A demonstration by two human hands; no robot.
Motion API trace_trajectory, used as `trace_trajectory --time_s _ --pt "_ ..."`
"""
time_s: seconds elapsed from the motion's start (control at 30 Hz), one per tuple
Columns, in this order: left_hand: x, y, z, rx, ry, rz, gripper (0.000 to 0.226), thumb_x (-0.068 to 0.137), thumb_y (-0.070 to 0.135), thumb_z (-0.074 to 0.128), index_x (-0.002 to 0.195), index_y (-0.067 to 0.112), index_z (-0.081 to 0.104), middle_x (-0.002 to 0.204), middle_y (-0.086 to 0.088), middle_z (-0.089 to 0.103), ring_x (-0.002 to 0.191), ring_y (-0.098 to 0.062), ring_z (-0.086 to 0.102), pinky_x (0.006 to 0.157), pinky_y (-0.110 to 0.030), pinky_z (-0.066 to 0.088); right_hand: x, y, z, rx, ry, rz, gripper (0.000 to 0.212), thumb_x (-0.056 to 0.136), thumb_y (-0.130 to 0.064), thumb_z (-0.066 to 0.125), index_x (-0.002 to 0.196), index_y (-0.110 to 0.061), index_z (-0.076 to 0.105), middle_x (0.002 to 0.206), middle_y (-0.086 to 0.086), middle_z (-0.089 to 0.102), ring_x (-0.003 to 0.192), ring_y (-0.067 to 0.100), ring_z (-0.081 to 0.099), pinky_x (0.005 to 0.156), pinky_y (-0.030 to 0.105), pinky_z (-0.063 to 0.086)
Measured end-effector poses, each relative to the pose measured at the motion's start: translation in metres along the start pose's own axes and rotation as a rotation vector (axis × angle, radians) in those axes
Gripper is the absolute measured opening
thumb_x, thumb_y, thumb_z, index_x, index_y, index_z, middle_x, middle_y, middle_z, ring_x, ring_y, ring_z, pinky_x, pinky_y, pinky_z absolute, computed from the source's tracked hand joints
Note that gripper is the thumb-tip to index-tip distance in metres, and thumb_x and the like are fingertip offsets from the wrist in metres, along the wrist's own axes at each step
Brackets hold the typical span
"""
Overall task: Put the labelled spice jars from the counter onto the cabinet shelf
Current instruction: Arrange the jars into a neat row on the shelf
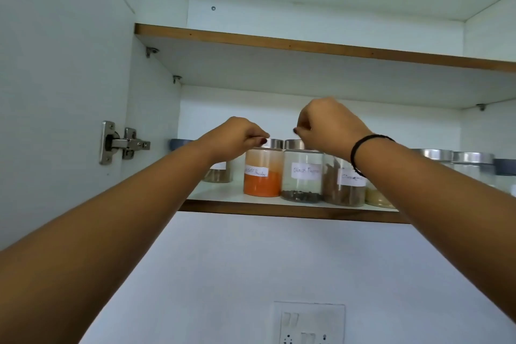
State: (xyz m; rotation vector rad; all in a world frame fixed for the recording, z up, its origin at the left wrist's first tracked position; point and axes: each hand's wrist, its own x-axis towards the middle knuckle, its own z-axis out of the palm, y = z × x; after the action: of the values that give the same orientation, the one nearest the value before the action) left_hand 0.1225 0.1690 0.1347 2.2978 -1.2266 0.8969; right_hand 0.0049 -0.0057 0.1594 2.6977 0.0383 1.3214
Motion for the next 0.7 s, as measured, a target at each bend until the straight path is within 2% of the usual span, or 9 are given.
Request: trace_trajectory --time_s 0.13,0.3,0.47,0.57,0.7 --pt "0.002 0.003 0.001 -0.007 0.022 -0.036 0.032 0.100 0.019 0.054 0.130 0.011 0.063 0.129 -0.007 0.066 0.113 -0.019 0.061 0.091 -0.023 0.043 -0.005 0.005 0.002 0.047 -0.099 -0.016 0.018 0.090 -0.027 0.068 0.089 -0.012 0.076 0.085 0.006 0.071 0.076 0.023 0.066 0.075 0.039 0.059" --pt "0.003 0.006 0.001 -0.005 0.036 -0.049 0.030 0.099 0.017 0.057 0.126 0.009 0.066 0.126 -0.008 0.068 0.110 -0.020 0.063 0.092 -0.026 0.047 0.009 0.006 0.003 0.067 -0.143 0.002 0.021 0.088 -0.022 0.072 0.085 -0.002 0.075 0.085 0.014 0.071 0.077 0.029 0.067 0.075 0.038 0.058" --pt "0.008 0.000 0.004 0.027 0.045 -0.069 0.029 0.097 0.017 0.060 0.122 0.006 0.068 0.122 -0.011 0.070 0.106 -0.022 0.065 0.090 -0.028 0.049 0.026 0.009 0.032 0.066 -0.133 0.033 0.013 0.089 -0.011 0.068 0.093 0.000 0.072 0.094 0.016 0.071 0.085 0.030 0.068 0.080 0.041 0.059" --pt "0.014 -0.004 0.008 0.072 0.039 -0.086 0.030 0.096 0.019 0.061 0.122 0.006 0.068 0.121 -0.012 0.070 0.105 -0.025 0.066 0.093 -0.034 0.052 0.034 0.011 0.050 0.070 -0.115 0.054 0.011 0.088 -0.004 0.063 0.095 -0.002 0.072 0.097 0.015 0.070 0.086 0.030 0.068 0.080 0.040 0.059" --pt "0.025 -0.012 0.013 0.142 0.027 -0.104 0.029 0.096 0.019 0.062 0.122 0.009 0.069 0.118 -0.010 0.071 0.102 -0.025 0.066 0.091 -0.034 0.053 0.043 0.010 0.067 0.070 -0.086 0.076 0.014 0.087 0.000 0.062 0.094 -0.004 0.073 0.097 0.014 0.070 0.085 0.029 0.067 0.076 0.035 0.058"
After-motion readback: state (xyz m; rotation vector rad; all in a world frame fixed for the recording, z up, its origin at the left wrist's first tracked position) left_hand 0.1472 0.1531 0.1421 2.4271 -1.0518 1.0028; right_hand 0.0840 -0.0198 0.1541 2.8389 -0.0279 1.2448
